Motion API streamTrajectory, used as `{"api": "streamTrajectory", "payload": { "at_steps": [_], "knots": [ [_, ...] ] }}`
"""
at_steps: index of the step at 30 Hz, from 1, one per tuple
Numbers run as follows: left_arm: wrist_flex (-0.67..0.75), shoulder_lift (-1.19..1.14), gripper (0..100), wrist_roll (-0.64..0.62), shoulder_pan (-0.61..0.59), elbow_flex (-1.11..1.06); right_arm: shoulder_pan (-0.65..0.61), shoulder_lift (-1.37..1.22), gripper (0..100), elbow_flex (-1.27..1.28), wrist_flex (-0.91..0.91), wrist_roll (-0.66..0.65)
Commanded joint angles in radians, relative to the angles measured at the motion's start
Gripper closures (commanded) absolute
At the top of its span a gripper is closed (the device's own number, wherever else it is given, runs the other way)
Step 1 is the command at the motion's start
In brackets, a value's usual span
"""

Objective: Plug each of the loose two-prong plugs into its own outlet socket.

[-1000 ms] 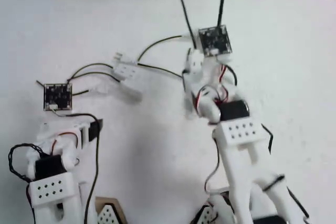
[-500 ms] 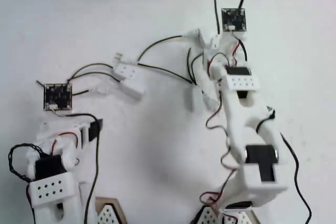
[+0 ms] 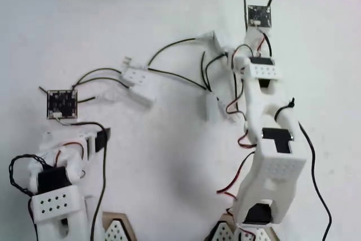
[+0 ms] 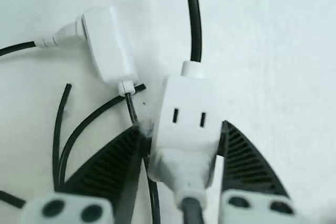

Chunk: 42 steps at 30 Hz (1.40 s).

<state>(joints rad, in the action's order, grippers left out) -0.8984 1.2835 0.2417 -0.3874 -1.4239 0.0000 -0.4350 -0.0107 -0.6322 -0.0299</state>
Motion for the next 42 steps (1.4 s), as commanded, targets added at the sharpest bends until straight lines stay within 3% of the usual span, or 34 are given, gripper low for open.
{"api": "streamTrajectory", "payload": {
  "at_steps": [1, 7, 10, 17, 35, 42],
  "knots": [
    [0.020, 0.012, 63, 0.003, -0.005, 0.003, -0.013, 0.124, 78.6, -0.081, -0.193, -0.008],
    [0.020, 0.012, 63, 0.003, -0.005, 0.003, -0.065, 0.302, 78.6, -0.080, -0.440, -0.017],
    [0.020, 0.012, 63, 0.003, -0.005, 0.003, -0.110, 0.363, 78.6, -0.080, -0.573, -0.086],
    [0.020, 0.012, 63, 0.003, -0.005, 0.003, -0.222, 0.351, 78.6, -0.078, -0.819, -0.095],
    [0.020, 0.012, 63, 0.003, -0.005, 0.003, -0.271, 0.002, 78.8, -0.080, -0.757, -0.025],
    [0.020, 0.012, 63, 0.003, -0.005, 0.003, -0.271, -0.002, 92.6, -0.080, -0.716, -0.025]
  ]
}}
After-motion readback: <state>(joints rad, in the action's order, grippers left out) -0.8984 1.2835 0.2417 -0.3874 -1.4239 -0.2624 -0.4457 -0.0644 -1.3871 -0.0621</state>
